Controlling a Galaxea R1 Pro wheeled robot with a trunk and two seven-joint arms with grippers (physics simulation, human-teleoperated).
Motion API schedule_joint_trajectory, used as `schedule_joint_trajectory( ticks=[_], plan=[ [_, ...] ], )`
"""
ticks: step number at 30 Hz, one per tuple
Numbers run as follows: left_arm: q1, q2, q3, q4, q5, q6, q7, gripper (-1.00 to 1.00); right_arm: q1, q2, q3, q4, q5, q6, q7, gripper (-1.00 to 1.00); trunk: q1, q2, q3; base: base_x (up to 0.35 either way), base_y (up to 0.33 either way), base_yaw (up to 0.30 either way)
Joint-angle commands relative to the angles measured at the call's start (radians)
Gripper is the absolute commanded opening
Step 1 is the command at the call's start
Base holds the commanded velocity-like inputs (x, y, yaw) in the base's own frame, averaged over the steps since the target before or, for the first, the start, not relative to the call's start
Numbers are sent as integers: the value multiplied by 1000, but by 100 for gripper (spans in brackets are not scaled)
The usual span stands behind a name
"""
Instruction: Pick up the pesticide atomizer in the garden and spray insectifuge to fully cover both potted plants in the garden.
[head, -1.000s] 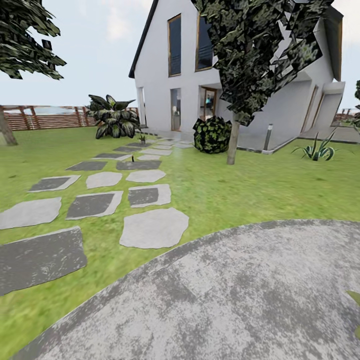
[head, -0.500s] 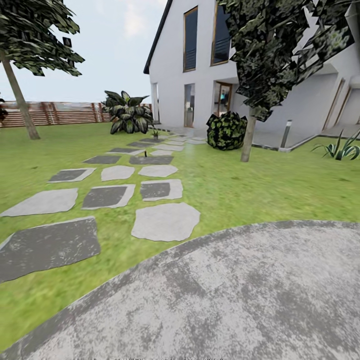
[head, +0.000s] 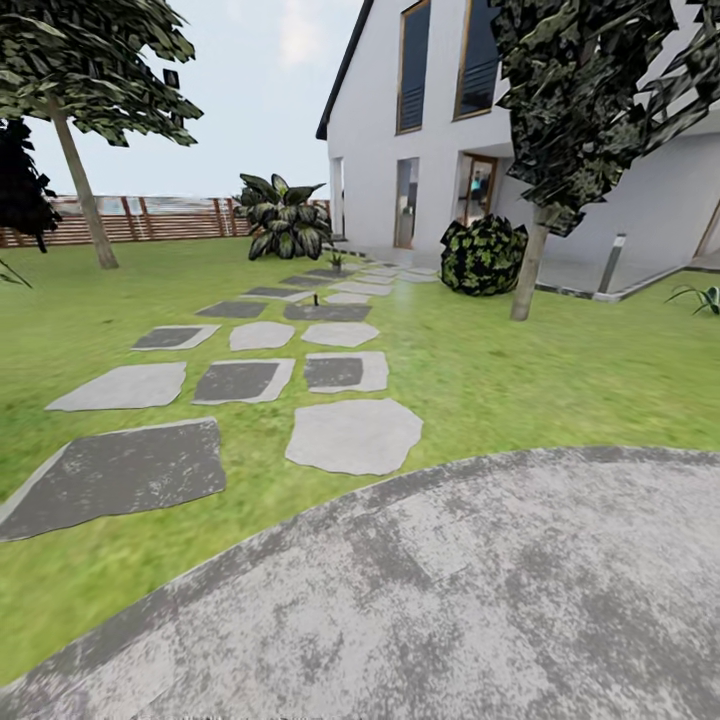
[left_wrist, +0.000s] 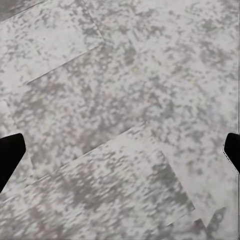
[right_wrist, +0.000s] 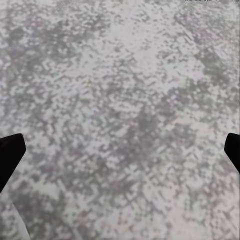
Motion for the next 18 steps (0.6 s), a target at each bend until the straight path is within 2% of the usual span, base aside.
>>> schedule_joint_trajectory(
  ticks=[1,6,18],
  plan=[
    [-5,-3,0,0,-1,-4,1,100,0,0,0,0,1,-3,0,100,0,0,-2,0,0,180],
    [-14,-6,1,-23,-1,-4,1,100,0,0,0,0,1,-3,0,100,0,0,-9,0,0,180],
    [-14,0,-4,1,-4,-3,1,100,0,3,1,-1,-1,-3,0,100,0,0,-23,0,0,165]
  ],
)
